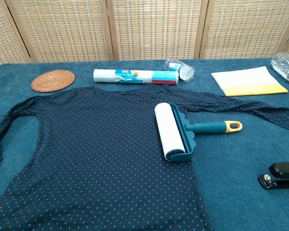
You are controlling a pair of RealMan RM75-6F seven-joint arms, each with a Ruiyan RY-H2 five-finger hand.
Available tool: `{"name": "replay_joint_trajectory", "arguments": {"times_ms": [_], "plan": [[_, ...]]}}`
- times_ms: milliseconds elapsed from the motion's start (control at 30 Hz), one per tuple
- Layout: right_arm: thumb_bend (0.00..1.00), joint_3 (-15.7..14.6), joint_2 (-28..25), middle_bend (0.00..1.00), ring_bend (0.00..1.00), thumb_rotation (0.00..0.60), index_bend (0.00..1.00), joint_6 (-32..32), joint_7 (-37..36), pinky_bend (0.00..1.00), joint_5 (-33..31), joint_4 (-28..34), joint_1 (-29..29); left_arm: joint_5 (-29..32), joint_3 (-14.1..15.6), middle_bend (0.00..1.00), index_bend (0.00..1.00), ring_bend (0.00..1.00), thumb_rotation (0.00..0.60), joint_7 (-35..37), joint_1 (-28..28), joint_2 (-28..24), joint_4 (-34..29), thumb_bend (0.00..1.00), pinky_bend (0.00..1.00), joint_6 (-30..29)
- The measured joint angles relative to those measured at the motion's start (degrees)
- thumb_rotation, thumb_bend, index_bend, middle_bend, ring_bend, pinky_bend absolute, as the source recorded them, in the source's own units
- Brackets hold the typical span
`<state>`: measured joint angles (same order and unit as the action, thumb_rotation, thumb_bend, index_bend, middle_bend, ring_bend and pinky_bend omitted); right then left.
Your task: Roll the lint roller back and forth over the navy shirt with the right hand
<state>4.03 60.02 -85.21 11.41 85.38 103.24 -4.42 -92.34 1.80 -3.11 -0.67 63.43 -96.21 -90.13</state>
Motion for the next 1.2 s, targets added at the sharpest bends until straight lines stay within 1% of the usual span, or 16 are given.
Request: {"name": "replay_joint_trajectory", "arguments": {"times_ms": [200,333,367,433,467,500,533,567,600,667,700,833,933,1033,1133,1200], "plan": [[0.0,-0.18,-0.03,0.0,0.0,0.6,0.0,0.97,0.02,0.0,0.11,0.15,-0.39,0.07,-0.15,0.0,0.0,0.0,0.6,0.25,0.11,0.06,-0.05,0.0,0.0,0.04],[0.0,0.15,-0.38,0.0,0.0,0.6,0.0,3.59,0.96,0.0,-0.31,0.7,-1.96,0.35,-0.4,0.0,0.0,0.0,0.6,0.14,0.34,0.16,-0.01,0.0,0.0,0.31],[0.0,0.45,-0.5,0.03,0.01,0.6,0.0,4.48,1.52,0.0,-0.65,0.86,-2.63,0.46,-0.44,0.0,0.0,0.0,0.6,-0.04,0.44,0.23,-0.01,0.0,0.0,0.56],[0.0,1.51,-0.77,0.19,0.17,0.6,0.0,6.93,3.41,0.0,-1.76,1.19,-4.65,0.8,-0.53,0.0,0.0,0.0,0.6,-0.6,0.73,0.42,-0.03,0.0,0.0,1.23],[0.0,2.07,-0.87,0.36,0.35,0.6,0.0,8.2,4.33,0.04,-2.25,1.32,-5.72,1.0,-0.59,0.0,0.0,0.0,0.6,-0.92,0.86,0.53,-0.05,0.0,0.0,1.54],[0.0,2.65,-0.95,0.52,0.55,0.6,0.0,9.59,5.19,0.15,-2.91,1.45,-6.86,1.24,-0.65,0.0,0.0,0.0,0.6,-1.24,0.98,0.64,-0.08,0.0,0.0,1.81],[0.0,3.69,-0.97,0.61,0.67,0.6,0.0,12.31,6.4,0.27,-4.22,1.53,-9.06,1.66,-0.78,0.0,0.0,0.0,0.6,-1.63,1.13,0.8,-0.13,0.0,0.0,2.16],[0.0,4.12,-0.96,0.72,0.79,0.6,0.0,13.53,6.89,0.5,-4.79,1.53,-10.04,2.05,-0.89,0.0,0.0,0.0,0.6,-1.89,1.24,0.92,-0.17,0.0,0.0,2.43],[0.0,4.77,-0.89,0.8,0.88,0.6,0.0,15.46,7.68,0.73,-5.71,1.47,-11.59,2.56,-1.05,0.0,0.0,0.0,0.6,-2.23,1.38,1.07,-0.21,0.0,0.0,2.76],[0.0,6.22,-0.5,0.88,0.96,0.6,0.0,20.11,9.83,0.96,-8.15,1.03,-15.48,3.25,-1.29,0.0,0.0,0.0,0.6,-2.57,1.56,1.24,-0.23,0.0,0.0,3.19],[0.0,6.76,-0.15,0.91,0.99,0.6,0.0,22.15,10.78,1.0,-9.4,0.71,-17.15,3.79,-1.46,0.0,0.0,0.0,0.6,-2.7,1.69,1.33,-0.2,0.0,0.0,3.54],[0.0,8.81,2.93,0.98,1.0,0.6,0.0,30.97,15.11,1.0,-17.57,-1.55,-24.79,6.04,-2.19,0.0,0.0,0.0,0.6,-3.23,2.36,1.64,-0.11,0.0,0.0,5.19],[0.0,9.59,5.77,1.0,1.0,0.6,0.0,34.85,18.62,1.0,-24.27,-3.45,-29.63,6.86,-2.54,0.0,0.0,0.0,0.6,-3.71,2.76,1.87,0.04,0.0,0.0,5.85],[0.0,9.75,8.76,1.0,1.0,0.6,0.01,37.33,21.87,1.0,-30.1,-5.08,-33.97,7.3,-2.65,0.0,0.0,0.0,0.6,-4.0,2.94,2.08,0.21,0.0,0.0,6.2],[0.0,9.36,12.23,1.0,1.0,0.6,0.12,38.68,24.96,1.0,-35.67,-6.67,-37.68,7.9,-2.8,0.0,0.0,0.0,0.6,-4.46,3.21,2.34,0.4,0.0,0.0,6.69],[0.01,8.92,14.36,1.0,1.0,0.6,0.21,38.79,27.13,1.0,-39.03,-7.71,-39.72,8.16,-2.88,0.0,0.0,0.0,0.6,-4.59,3.35,2.43,0.47,0.0,0.0,6.92]]}}
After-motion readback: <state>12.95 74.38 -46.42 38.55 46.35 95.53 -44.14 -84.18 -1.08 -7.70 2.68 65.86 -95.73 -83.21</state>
